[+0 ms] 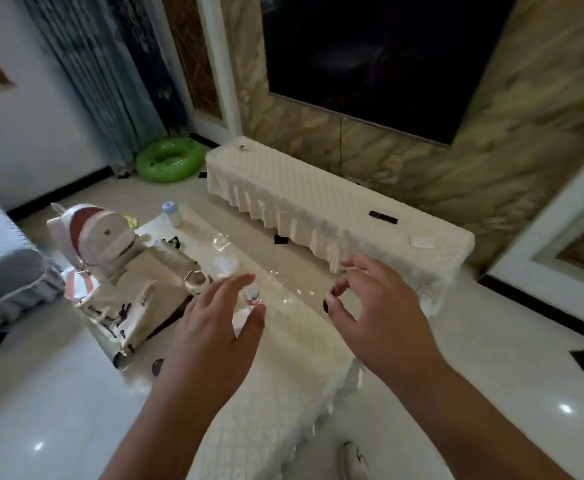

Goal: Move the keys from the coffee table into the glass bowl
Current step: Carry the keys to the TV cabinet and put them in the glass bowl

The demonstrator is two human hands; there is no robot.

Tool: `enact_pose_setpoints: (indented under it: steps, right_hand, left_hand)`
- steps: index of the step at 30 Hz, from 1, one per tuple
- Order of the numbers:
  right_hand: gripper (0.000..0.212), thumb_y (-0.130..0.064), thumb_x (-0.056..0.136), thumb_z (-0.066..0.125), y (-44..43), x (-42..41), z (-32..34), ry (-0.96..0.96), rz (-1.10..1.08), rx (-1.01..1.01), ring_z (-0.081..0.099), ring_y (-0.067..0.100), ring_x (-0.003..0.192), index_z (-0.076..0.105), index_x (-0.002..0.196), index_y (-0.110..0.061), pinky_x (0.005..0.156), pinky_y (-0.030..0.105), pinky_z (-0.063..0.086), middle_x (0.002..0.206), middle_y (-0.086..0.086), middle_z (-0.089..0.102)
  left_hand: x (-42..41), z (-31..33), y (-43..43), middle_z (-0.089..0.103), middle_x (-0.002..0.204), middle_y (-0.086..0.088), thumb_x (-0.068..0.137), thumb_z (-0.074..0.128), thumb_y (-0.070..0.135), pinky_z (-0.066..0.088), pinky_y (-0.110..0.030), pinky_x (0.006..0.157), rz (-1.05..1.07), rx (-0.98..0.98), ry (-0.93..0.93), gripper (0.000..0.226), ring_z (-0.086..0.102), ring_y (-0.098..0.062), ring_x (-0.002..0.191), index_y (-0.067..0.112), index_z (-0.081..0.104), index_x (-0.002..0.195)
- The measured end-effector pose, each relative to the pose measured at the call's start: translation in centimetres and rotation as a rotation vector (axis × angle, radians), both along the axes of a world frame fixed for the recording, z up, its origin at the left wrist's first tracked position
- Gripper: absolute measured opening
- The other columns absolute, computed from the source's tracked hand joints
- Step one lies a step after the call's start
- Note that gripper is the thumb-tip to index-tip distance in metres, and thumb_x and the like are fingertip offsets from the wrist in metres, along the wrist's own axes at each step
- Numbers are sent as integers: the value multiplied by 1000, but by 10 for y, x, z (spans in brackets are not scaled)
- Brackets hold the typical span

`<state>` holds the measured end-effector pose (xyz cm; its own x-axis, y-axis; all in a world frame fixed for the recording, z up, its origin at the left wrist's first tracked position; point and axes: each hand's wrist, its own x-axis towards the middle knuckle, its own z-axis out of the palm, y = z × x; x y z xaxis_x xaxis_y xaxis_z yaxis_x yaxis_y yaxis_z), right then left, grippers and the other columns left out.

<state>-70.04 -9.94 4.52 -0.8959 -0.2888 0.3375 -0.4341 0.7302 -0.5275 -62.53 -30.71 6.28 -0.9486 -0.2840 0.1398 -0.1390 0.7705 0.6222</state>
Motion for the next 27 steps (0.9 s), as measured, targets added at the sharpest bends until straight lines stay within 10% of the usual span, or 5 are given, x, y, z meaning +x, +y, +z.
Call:
enact_pose_setpoints:
  steps: [27]
  right_hand:
    - [12,-37,86,65,286,-83,24,25,-345,-140,49,-2,117,57,79,-32,93,44,47,138,-16,51]
  left_hand:
    - [-144,19,281,39,134,30,91,46,55,35,-32,97,-329,-5,-34,43,53,-14,113,51,39,133]
